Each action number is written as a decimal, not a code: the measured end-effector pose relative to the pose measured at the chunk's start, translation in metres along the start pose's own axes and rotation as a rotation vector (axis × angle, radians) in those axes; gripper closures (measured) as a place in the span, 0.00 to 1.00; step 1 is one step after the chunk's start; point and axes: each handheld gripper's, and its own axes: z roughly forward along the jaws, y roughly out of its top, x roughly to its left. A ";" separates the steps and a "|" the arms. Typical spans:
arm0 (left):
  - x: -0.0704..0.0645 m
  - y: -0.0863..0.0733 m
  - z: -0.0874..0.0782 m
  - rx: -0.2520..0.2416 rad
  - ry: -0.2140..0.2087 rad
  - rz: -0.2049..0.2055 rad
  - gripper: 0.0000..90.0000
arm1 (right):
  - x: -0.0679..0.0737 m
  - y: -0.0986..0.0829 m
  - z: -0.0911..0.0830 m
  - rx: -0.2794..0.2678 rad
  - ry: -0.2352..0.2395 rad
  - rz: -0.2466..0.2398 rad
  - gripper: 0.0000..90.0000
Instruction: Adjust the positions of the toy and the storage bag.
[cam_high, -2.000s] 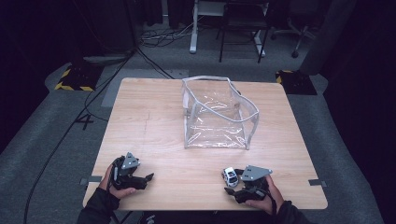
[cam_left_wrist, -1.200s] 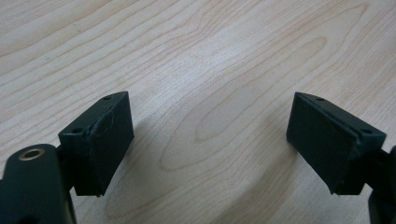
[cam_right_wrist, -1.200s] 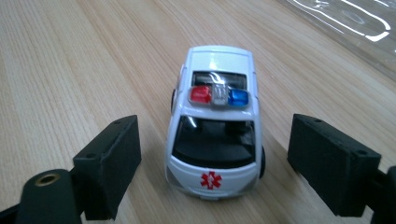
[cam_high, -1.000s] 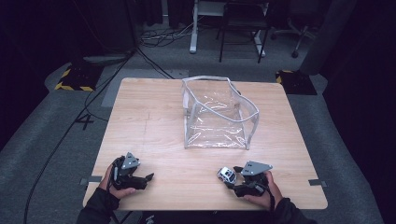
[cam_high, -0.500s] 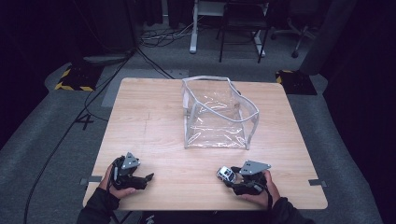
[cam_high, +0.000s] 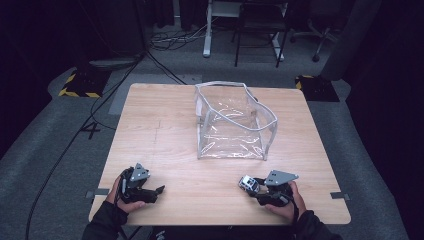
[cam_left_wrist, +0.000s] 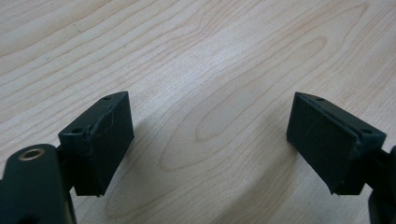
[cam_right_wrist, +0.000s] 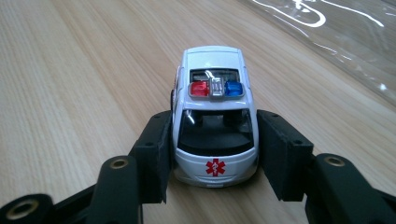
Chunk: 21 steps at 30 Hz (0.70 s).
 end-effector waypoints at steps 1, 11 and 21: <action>0.000 0.000 0.000 -0.001 0.001 0.002 0.17 | -0.003 -0.001 -0.002 0.002 -0.004 0.001 0.54; 0.000 0.000 0.000 -0.001 0.003 0.002 0.17 | -0.040 -0.018 -0.026 0.020 -0.133 0.065 0.54; 0.001 0.000 0.000 0.001 0.000 0.003 0.17 | -0.085 -0.035 -0.044 0.006 -0.221 0.175 0.54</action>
